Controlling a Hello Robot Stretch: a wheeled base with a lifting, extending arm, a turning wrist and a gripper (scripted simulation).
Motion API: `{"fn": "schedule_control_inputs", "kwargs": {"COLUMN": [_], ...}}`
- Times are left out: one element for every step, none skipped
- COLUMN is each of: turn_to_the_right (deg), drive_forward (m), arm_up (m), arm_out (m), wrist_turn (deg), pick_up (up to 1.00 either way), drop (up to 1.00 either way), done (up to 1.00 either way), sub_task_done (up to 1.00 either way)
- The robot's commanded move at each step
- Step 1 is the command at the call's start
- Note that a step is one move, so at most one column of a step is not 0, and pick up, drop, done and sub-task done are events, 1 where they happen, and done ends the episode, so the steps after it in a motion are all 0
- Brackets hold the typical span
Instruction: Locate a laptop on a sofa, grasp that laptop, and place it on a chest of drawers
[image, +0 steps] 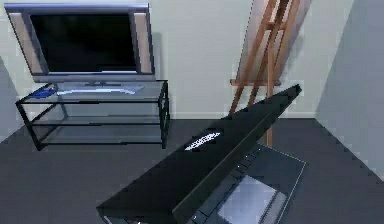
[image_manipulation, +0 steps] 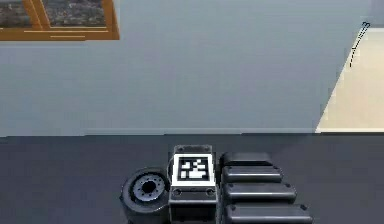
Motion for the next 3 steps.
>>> {"fn": "schedule_control_inputs", "kwargs": {"turn_to_the_right": [0.0,45.0,42.0], "drive_forward": [0.15,0.00,0.00], "arm_up": [0.00,0.00,0.00], "arm_out": [0.00,0.00,0.00], "wrist_turn": [0.0,0.0,0.0], "pick_up": [0.00,0.00,0.00], "drop": [0.00,0.00,0.00], "done": [0.00,0.00,0.00], "sub_task_done": [0.00,0.00,0.00]}}
